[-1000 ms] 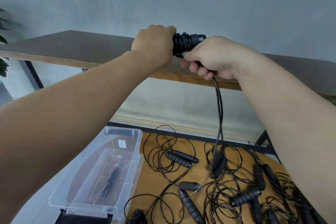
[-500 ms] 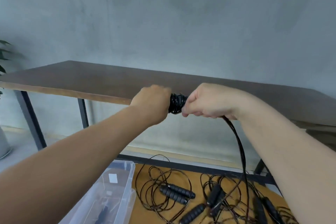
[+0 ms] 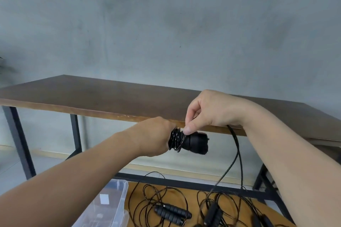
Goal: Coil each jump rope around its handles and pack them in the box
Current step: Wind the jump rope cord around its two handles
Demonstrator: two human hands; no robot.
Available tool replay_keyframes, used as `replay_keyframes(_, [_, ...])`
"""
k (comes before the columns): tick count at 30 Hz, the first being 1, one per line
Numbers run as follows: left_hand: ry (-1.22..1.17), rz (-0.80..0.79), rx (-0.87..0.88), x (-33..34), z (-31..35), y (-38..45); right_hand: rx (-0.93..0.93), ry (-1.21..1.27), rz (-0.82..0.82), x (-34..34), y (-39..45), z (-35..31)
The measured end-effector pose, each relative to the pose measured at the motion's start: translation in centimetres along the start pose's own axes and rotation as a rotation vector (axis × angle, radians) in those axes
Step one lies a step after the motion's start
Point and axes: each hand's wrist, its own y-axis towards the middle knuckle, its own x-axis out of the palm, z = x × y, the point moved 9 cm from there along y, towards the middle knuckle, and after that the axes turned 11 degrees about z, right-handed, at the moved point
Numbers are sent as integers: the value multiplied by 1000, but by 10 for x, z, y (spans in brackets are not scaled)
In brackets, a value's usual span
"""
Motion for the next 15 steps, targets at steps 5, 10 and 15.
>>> replay_keyframes(5, [-146,-140,67,16,16,-12,14,227,-85,18,1,19])
replay_keyframes(10, [-442,-145,38,15,24,-13,126,604,-71,46,-3,48])
replay_keyframes(15, [-640,-83,-98,27,10,-12,384,1068,45,78,-12,79])
